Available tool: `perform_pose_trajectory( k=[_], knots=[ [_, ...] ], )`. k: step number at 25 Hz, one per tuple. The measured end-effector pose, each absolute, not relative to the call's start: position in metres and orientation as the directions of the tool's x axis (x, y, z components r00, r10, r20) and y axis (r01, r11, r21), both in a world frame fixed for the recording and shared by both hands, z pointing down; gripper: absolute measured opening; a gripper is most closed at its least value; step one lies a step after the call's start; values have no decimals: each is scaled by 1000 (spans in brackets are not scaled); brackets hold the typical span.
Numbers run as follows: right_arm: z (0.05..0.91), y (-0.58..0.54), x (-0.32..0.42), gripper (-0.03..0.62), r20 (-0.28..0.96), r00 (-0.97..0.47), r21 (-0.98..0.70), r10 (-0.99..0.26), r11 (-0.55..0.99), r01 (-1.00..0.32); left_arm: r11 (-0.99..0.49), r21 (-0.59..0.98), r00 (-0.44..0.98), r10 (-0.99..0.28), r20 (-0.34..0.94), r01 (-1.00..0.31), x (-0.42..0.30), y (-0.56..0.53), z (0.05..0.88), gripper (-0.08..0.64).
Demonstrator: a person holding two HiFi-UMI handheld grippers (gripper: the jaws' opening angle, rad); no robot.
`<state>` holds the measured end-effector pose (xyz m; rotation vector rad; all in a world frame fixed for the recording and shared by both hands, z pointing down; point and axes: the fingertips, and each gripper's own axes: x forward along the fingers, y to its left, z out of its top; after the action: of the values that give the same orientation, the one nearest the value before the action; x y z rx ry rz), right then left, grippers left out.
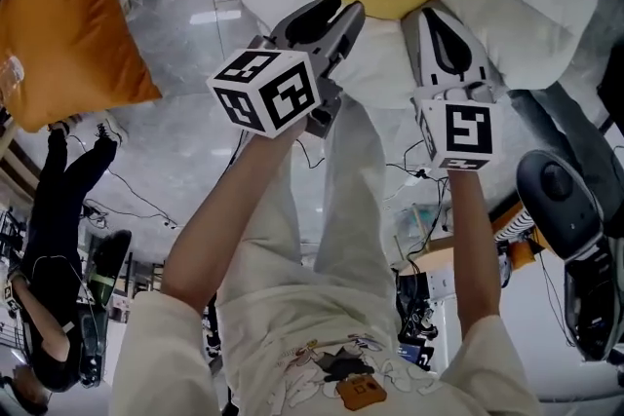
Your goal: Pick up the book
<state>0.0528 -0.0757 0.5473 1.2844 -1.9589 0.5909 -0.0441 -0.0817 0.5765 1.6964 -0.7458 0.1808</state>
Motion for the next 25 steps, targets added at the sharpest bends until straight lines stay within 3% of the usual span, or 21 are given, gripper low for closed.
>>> perform_pose_trajectory(
  k=[12,25],
  knots=[
    [651,-68,56,23,803,-285,-14,-523,462,-887,-28,833,787,-346,511,-553,-34,-86,693,181],
    [727,-65,94,25,856,-184,45,-482,424,-904,-59,836,796,-348,494,-545,-23,-95,735,183]
  ],
)
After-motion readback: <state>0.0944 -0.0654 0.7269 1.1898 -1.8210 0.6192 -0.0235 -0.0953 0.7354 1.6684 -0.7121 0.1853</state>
